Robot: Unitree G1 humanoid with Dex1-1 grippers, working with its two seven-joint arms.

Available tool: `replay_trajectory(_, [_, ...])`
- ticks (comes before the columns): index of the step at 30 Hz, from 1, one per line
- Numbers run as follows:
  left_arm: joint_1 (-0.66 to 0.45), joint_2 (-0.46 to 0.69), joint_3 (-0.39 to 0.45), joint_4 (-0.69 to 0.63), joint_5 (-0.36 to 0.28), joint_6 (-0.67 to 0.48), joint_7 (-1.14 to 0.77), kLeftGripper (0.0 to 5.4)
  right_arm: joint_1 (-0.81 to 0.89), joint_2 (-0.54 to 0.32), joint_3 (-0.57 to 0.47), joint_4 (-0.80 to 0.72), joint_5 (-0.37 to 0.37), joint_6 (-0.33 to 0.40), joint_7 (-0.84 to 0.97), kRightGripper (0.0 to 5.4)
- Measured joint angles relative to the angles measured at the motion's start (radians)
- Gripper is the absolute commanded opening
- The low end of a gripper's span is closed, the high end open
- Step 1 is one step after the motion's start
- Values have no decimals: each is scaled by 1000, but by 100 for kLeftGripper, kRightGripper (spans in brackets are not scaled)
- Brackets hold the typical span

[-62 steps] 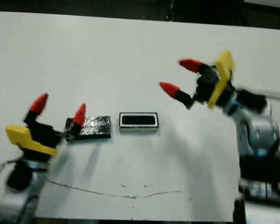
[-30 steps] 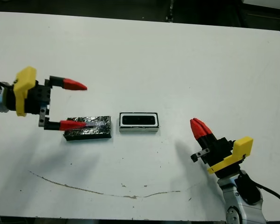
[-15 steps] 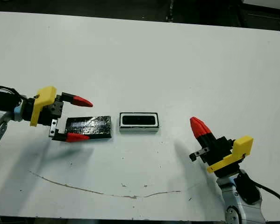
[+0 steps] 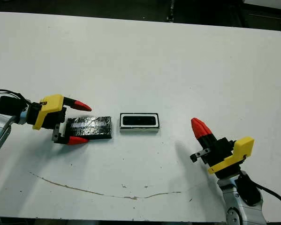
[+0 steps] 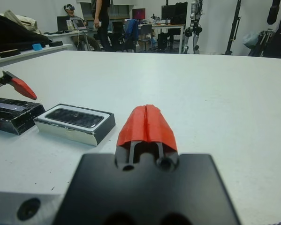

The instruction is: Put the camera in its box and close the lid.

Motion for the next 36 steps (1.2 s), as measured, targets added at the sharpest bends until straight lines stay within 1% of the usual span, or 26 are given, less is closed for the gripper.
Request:
replay_trajectory(3, [1, 0, 1, -4, -10, 43, -1, 506, 1, -1, 2, 0, -1, 0, -1, 0])
replay_trajectory(8, [16, -2, 5, -19, -18, 45, -1, 434, 3, -5, 4, 0, -9, 0, -7, 0])
replay_trajectory(11, [21, -8, 9, -19, -33, 64, -4, 385, 3, -6, 4, 0, -9, 0, -6, 0])
replay_trajectory(16, [21, -10, 9, -19, -37, 76, -19, 316, 3, -6, 4, 5, -9, -7, -4, 0])
replay_trajectory(24, [36, -19, 19, -25, -37, 59, 8, 316, 3, -9, 5, 3, -9, -7, -6, 0])
replay_trajectory(27, [50, -34, 42, -24, -47, 48, 30, 316, 3, -10, 6, 3, -5, -7, -5, 0])
replay_trajectory(32, [82, -74, 96, -34, -68, -5, 112, 316, 3, -10, 8, 3, 1, -7, -4, 0])
replay_trajectory(36, [86, -116, 128, -32, -100, -20, 155, 316, 3, -10, 12, 4, 2, -7, -4, 0])
